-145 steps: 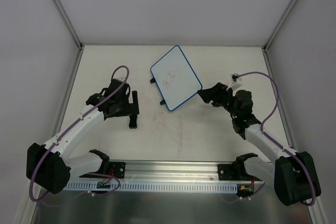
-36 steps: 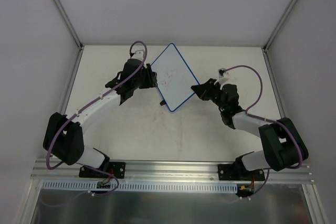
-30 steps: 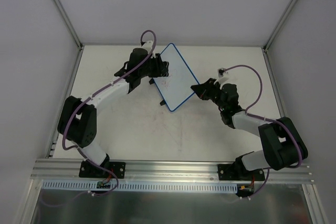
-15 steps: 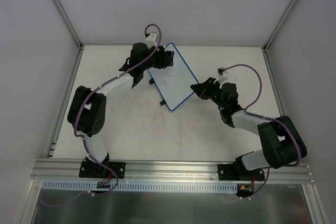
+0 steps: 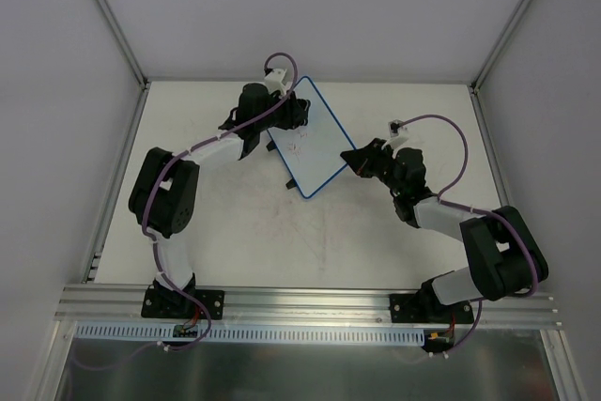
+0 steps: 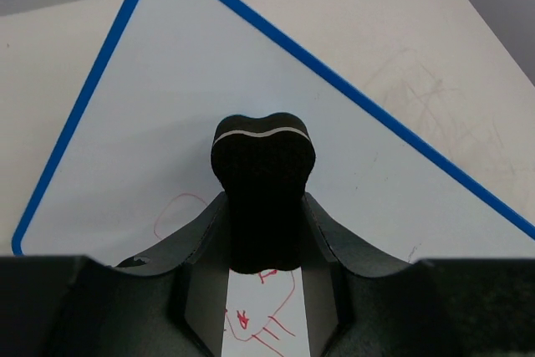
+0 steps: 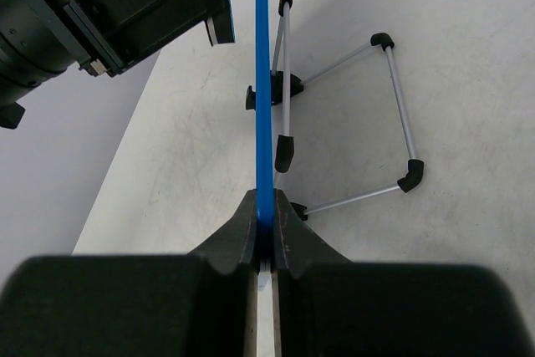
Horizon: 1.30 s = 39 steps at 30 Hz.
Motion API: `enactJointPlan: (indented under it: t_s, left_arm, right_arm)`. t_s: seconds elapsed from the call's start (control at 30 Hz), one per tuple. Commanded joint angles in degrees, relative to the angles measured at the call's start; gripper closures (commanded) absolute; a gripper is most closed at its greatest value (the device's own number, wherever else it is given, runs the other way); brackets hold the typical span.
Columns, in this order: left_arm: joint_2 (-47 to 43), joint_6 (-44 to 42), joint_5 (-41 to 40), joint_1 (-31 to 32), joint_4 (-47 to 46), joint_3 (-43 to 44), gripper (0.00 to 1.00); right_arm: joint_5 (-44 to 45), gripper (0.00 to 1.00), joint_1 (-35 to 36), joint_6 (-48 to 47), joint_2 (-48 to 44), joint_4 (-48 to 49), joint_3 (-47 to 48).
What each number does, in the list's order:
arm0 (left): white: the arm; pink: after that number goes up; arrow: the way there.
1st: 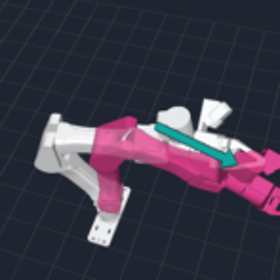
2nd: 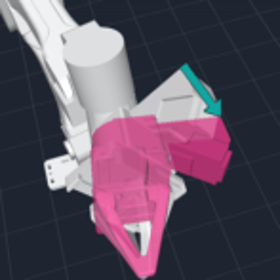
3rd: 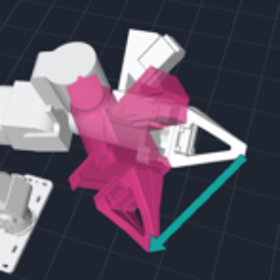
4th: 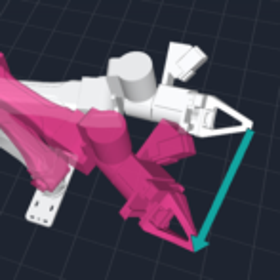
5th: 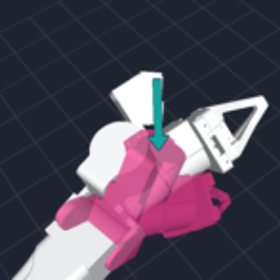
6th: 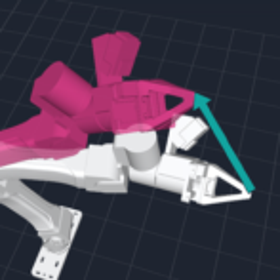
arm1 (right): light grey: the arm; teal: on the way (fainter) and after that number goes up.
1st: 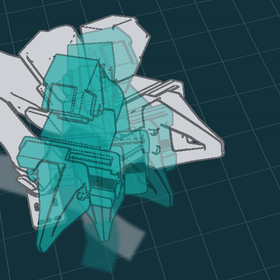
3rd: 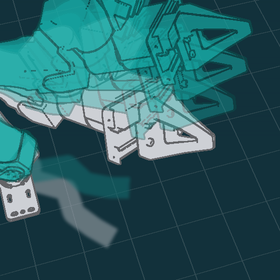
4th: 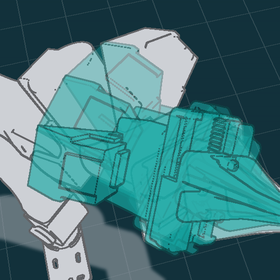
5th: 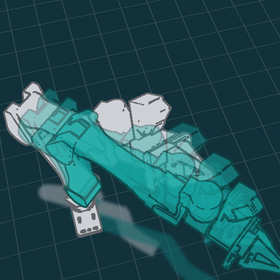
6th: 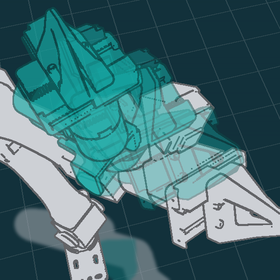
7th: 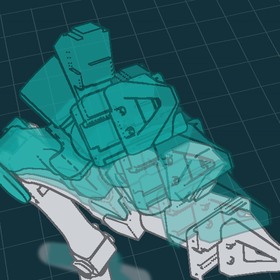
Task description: Erase the whiteboard
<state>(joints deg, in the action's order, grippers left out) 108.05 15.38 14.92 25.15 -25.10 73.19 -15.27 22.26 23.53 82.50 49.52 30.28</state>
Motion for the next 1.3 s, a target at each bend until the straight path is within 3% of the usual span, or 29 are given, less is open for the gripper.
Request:
enactJointPlan:
  t_s: [0.0,0.13,0.33,0.7,1.0,1.27]
  left_arm:
    - [0.66,-6.4,0.37,0.6,2.84,6.25,1.0]
    - [3.57,-8.78,2.75,0.78,7.34,12.23,1.0]
    - [4.71,-10.19,7.23,1.22,7.17,13.56,1.0]
    - [11.38,-9.23,1.26,1.05,14.11,22.34,1.0]
    - [12.54,-2.29,1.61,-2.9,17.37,23.06,1.0]
    - [14.29,4.22,6.61,-7.92,17.89,22.17,1.0]
  right_arm:
    - [0.41,1.0,0.06,-3.84,1.08,1.72,1.45]
    - [0.33,1.0,-0.02,-3.84,1.0,1.64,1.44]
    - [0.24,1.0,-0.02,-3.84,1.0,1.72,1.45]
    - [0.15,1.0,-0.02,-4.02,0.47,2.34,0.92]
    - [0.33,1.0,-0.02,-4.11,0.03,2.34,0.57]
    - [0.5,1.0,-0.02,-4.02,0.2,2.25,0.57]
